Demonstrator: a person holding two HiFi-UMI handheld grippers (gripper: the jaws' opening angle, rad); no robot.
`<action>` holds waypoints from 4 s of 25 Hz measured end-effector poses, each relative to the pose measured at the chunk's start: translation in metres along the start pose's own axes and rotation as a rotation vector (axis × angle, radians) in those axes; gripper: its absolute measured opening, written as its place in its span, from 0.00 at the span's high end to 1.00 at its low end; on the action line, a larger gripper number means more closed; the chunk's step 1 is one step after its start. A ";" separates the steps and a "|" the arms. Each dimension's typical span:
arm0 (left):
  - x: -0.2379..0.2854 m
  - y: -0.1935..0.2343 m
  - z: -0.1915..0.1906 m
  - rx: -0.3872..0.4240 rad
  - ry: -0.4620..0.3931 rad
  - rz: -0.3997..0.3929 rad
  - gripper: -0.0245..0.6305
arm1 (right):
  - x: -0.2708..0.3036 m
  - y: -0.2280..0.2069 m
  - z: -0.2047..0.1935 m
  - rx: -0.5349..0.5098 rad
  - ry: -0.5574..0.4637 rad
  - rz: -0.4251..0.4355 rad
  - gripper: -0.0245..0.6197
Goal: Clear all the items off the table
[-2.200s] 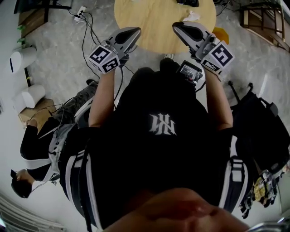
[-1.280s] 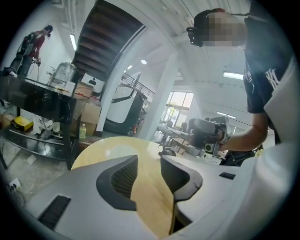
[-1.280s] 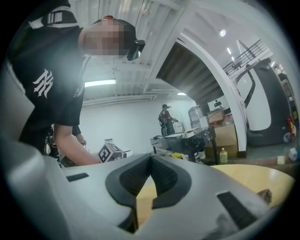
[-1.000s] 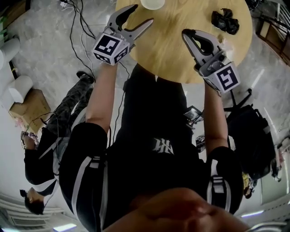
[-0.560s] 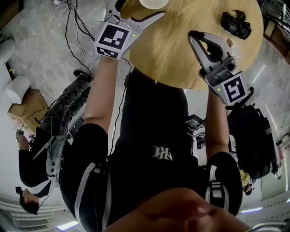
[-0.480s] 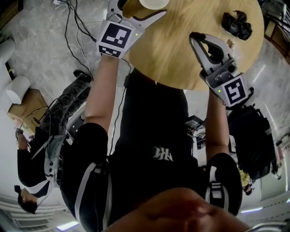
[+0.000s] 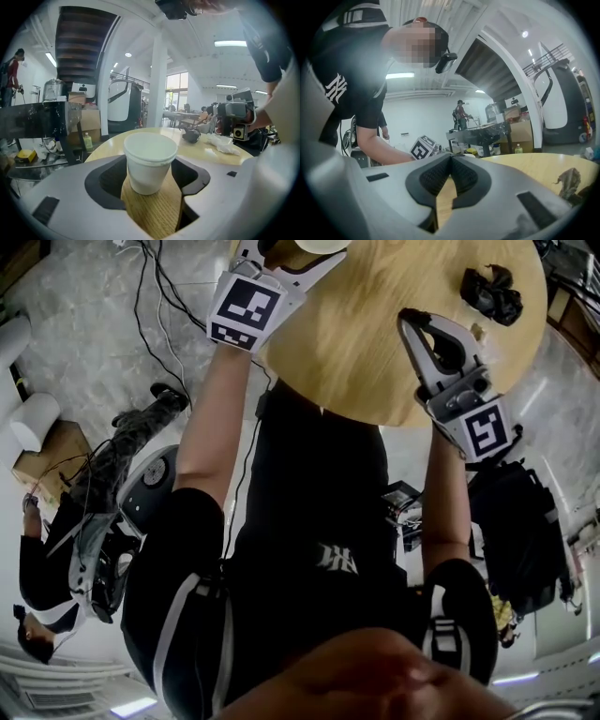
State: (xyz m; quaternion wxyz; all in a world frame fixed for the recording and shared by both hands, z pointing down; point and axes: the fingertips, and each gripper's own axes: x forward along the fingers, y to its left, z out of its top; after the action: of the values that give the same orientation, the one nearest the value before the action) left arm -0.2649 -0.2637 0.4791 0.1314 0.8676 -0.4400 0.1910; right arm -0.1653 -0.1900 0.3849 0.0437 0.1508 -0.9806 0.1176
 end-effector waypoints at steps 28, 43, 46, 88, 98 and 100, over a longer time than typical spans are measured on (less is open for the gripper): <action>-0.084 0.191 0.247 0.071 -0.148 0.039 0.53 | 0.066 -0.017 0.195 -0.175 -0.127 -0.034 0.96; -0.011 0.358 0.219 -0.002 -0.082 -0.027 0.53 | 0.192 -0.082 0.183 -0.119 -0.018 -0.121 0.96; -0.002 0.366 0.208 -0.010 -0.071 -0.024 0.53 | 0.237 -0.108 0.193 -0.112 -0.049 -0.116 0.96; -0.042 0.383 0.155 -0.064 -0.097 0.064 0.40 | 0.237 -0.110 0.215 -0.193 -0.011 -0.137 0.96; -0.121 0.273 0.164 -0.148 -0.236 0.039 0.67 | 0.171 -0.065 0.229 -0.273 0.049 -0.095 0.96; -0.132 0.245 0.173 -0.164 -0.272 0.016 0.77 | 0.153 -0.051 0.228 -0.278 0.060 -0.096 0.96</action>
State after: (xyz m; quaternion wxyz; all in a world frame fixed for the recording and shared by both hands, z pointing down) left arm -0.4986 -0.3798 0.2797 0.1396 0.8682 -0.4747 0.0364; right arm -0.3071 -0.3367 0.1933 0.0989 0.1863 -0.9774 -0.0173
